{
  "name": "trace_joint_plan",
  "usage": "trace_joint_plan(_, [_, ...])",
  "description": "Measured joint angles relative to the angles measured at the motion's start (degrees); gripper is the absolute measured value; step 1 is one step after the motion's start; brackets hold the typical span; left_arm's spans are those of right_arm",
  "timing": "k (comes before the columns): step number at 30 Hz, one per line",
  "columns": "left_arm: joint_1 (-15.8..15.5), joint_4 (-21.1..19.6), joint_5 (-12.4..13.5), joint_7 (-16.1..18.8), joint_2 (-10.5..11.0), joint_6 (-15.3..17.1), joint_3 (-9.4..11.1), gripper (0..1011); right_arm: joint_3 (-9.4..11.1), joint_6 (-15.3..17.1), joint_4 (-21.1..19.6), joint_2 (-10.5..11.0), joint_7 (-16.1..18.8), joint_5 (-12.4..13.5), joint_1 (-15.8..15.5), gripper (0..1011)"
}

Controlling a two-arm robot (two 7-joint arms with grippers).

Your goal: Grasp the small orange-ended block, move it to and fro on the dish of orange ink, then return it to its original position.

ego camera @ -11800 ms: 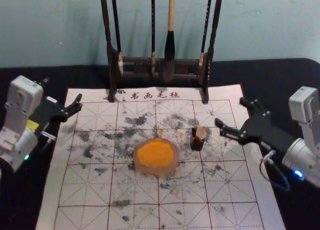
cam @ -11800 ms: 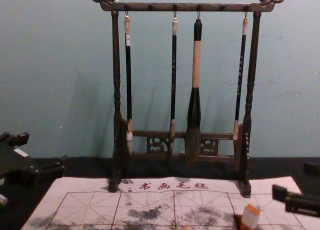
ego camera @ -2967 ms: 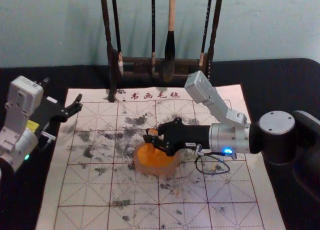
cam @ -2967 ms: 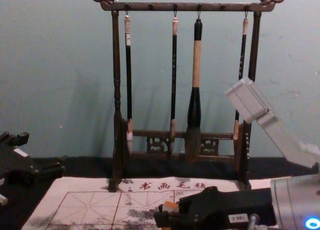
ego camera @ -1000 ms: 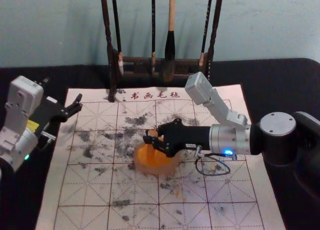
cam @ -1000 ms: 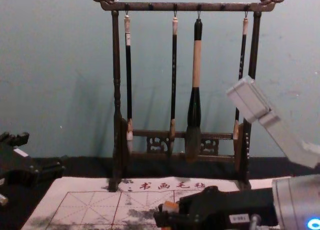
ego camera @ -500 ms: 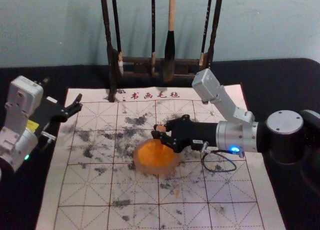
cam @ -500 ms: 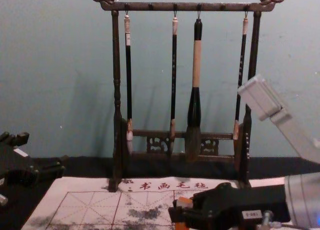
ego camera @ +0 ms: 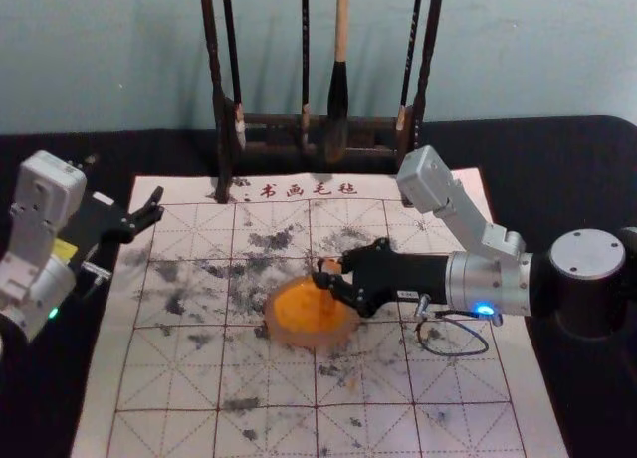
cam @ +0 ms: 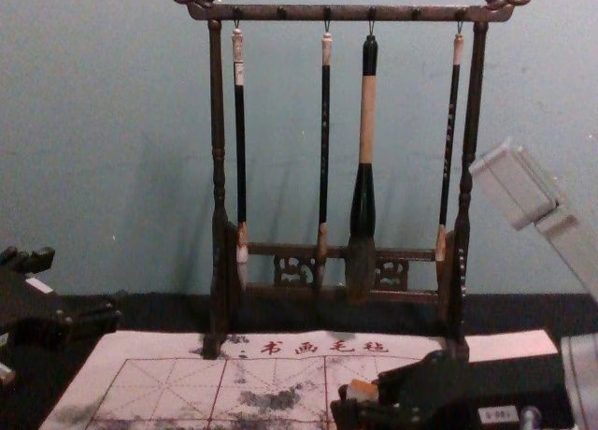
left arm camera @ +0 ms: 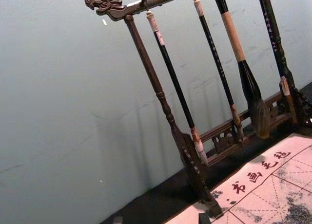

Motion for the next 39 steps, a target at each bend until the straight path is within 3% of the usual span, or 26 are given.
trace_joint_plan(8, [0.0,0.0,0.0,0.0,0.0,0.0,0.0,1001,-0.6,0.2,-0.6,-0.1,0.7,0.2,-0.4,112])
trace_joint_plan(24, [0.0,0.0,0.0,0.0,0.0,0.0,0.0,1001,-1.9,-1.4,3.9,-3.8,1.5,0.4,2.1,112])
trace_joint_plan(39, [0.0,0.0,0.0,0.0,0.0,0.0,0.0,1001,-1.0,-1.8,6.5,-4.6,0.3,-0.1,3.3,111])
